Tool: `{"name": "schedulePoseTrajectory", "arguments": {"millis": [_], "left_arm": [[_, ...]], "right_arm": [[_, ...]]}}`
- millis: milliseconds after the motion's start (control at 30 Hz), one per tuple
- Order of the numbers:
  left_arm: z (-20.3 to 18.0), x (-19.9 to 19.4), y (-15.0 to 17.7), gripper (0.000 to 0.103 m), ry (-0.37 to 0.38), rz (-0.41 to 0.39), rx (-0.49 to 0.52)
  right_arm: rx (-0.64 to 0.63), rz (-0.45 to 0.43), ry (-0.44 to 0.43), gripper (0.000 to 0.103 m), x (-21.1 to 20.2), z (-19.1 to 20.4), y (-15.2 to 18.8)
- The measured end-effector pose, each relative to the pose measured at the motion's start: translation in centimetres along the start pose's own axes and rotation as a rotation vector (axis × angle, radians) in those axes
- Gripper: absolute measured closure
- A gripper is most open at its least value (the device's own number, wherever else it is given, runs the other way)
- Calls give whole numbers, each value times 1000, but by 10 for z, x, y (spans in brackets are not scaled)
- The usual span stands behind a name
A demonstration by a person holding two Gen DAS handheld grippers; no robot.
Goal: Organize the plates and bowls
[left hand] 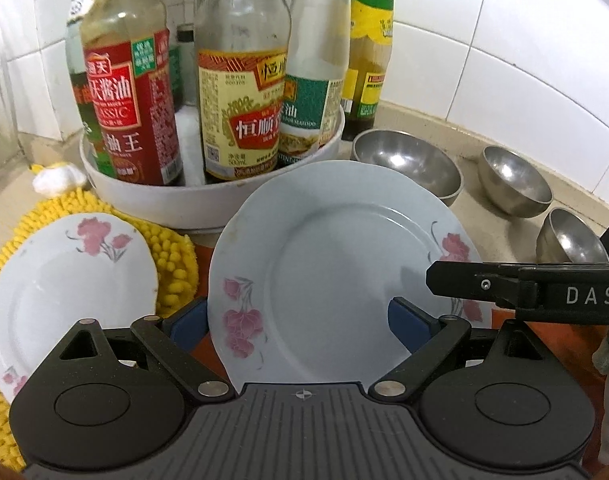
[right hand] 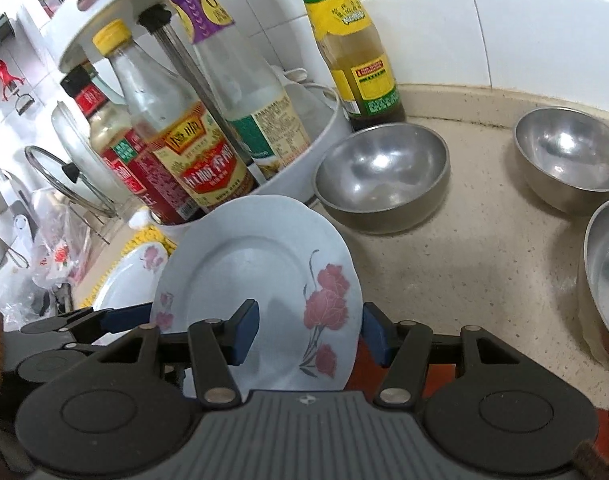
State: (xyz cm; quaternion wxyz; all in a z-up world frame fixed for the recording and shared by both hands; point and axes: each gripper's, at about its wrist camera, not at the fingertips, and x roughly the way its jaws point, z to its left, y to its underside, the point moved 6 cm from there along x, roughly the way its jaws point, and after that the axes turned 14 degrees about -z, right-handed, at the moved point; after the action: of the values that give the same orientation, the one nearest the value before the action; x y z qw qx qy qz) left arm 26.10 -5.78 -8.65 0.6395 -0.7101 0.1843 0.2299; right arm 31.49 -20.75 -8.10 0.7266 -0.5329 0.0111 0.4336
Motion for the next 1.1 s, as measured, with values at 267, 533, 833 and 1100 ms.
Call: {"name": "schedulePoseTrajectory", "arguments": {"millis": [267,533,833,1100], "left_arm": [[-7,-17,-1,7,10,-19,18],[-20,-32,6,7,42,-23,39],[-47,-44,24,7,105,-5,72],[-77,-52,44,7,225,40,148]], "right_arm": [[-7,-19,7,51,-19,7,0],[12,-22,37,51,-43,7,11],[39,-31,93,51,-82,-4,31],[120,-30,204,51,-117,-23,59]]}}
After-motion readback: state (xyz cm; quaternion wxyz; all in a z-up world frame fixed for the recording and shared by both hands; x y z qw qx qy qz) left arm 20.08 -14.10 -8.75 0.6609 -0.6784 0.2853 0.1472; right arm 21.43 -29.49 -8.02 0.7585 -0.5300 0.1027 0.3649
